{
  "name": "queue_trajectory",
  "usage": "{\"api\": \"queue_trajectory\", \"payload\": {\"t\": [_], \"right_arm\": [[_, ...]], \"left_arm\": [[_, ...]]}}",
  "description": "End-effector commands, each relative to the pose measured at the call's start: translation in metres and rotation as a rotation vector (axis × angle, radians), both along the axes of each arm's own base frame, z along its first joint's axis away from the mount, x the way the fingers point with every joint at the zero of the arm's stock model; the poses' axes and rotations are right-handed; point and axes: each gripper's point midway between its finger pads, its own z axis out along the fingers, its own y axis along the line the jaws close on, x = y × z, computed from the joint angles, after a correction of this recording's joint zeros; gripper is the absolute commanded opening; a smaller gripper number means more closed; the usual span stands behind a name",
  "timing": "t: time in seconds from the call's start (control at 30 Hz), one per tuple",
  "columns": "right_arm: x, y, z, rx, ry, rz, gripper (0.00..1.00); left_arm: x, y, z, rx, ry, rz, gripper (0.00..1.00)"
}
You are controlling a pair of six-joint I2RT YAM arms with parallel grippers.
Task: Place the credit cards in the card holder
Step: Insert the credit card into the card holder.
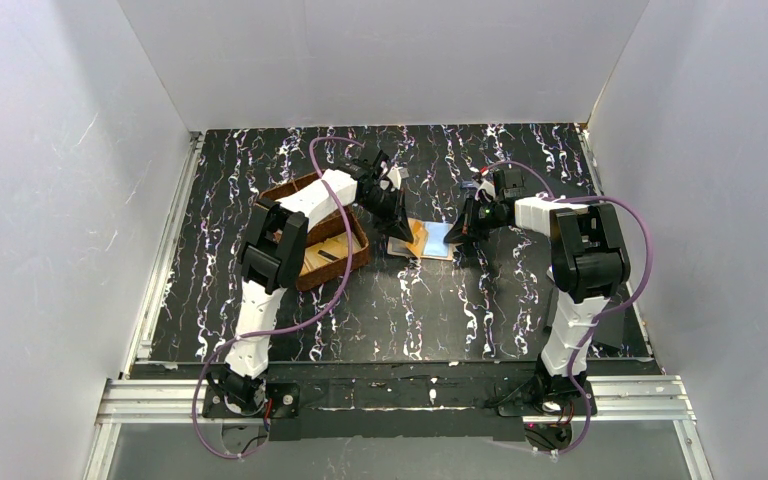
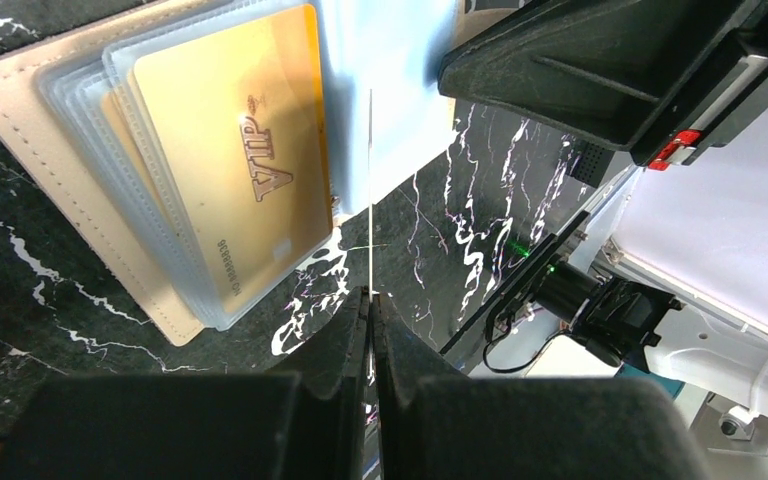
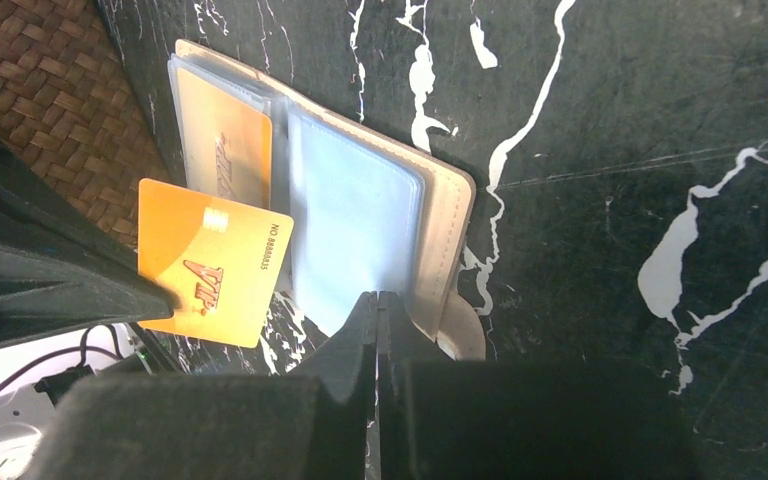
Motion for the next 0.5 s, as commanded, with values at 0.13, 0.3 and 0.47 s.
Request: {"api": "queue_trajectory", "payload": {"t": [0.13, 0.3, 0.47], "right_arm": [[0.002, -0.003, -0.009, -0.009, -0.01, 0.007, 0.01], [0.002, -0.003, -0.01, -0.011, -0.008, 0.008, 0.01], [0.002, -0.002, -0.009, -0.007, -0.01, 0.012, 0.01]], "left_arm": [[-0.003, 0.012, -0.006, 0.051, 0.004, 0.0, 0.0], [-0.004, 0.008, -0.011, 0.029, 0.023, -0.01, 0.0], [0.0, 0.002, -0.013, 0.005, 0.033, -0.018, 0.0]]}}
